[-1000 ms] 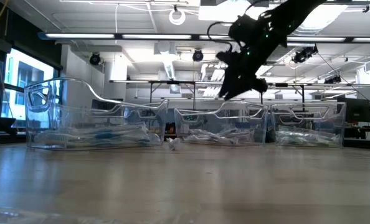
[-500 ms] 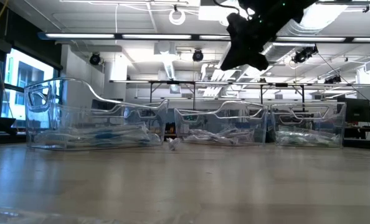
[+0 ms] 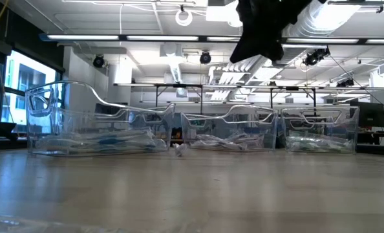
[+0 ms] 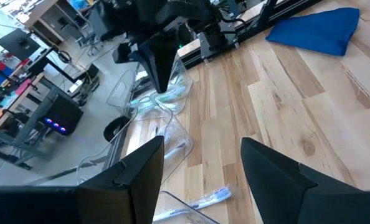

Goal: Pick & Place Toothbrushes
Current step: Put the purple toothbrush into the top center transparent bin

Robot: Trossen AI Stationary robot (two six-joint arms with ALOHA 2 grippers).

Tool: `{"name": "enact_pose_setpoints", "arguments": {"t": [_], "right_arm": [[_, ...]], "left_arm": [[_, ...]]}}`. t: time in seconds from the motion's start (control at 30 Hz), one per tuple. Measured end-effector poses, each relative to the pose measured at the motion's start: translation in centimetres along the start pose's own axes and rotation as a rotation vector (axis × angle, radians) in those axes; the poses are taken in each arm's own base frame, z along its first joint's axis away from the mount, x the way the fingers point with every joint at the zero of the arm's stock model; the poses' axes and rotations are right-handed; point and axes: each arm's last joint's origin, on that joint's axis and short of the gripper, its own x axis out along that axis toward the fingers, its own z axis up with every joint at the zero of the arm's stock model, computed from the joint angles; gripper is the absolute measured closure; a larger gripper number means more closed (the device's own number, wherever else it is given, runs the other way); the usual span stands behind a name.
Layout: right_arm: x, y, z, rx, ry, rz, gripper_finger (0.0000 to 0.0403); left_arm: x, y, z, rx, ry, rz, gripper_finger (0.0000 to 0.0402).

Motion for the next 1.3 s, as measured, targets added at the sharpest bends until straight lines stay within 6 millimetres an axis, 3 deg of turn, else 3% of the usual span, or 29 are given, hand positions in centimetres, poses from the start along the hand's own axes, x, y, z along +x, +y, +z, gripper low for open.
{"name": "enact_pose_setpoints", "arguments": {"t": [0.5, 0.8, 1.07, 1.3], "right_arm": [[-1.2, 5.4, -1.2, -0.092, -0.182, 0.053, 0.0401], [-2.0, 8.3, -3.4, -0.092, -0.220, 0.015, 0.0401], [-0.6, 10.9, -6.1, -0.071, -0.166, 0.055, 0.0401], [2.7, 12.1, -8.3, 0.027, -0.135, 0.010, 0.0401]], "left_arm": [[0.0, 0.0, 0.0, -0.010, 0.000, 0.000, 0.0195], [0.0, 0.0, 0.0, -0.009, 0.000, 0.000, 0.0195], [0.0, 0.0, 0.0, -0.005, 0.003, -0.001, 0.0195], [0.0, 0.0, 0.0, -0.004, 0.004, -0.002, 0.0195]]}}
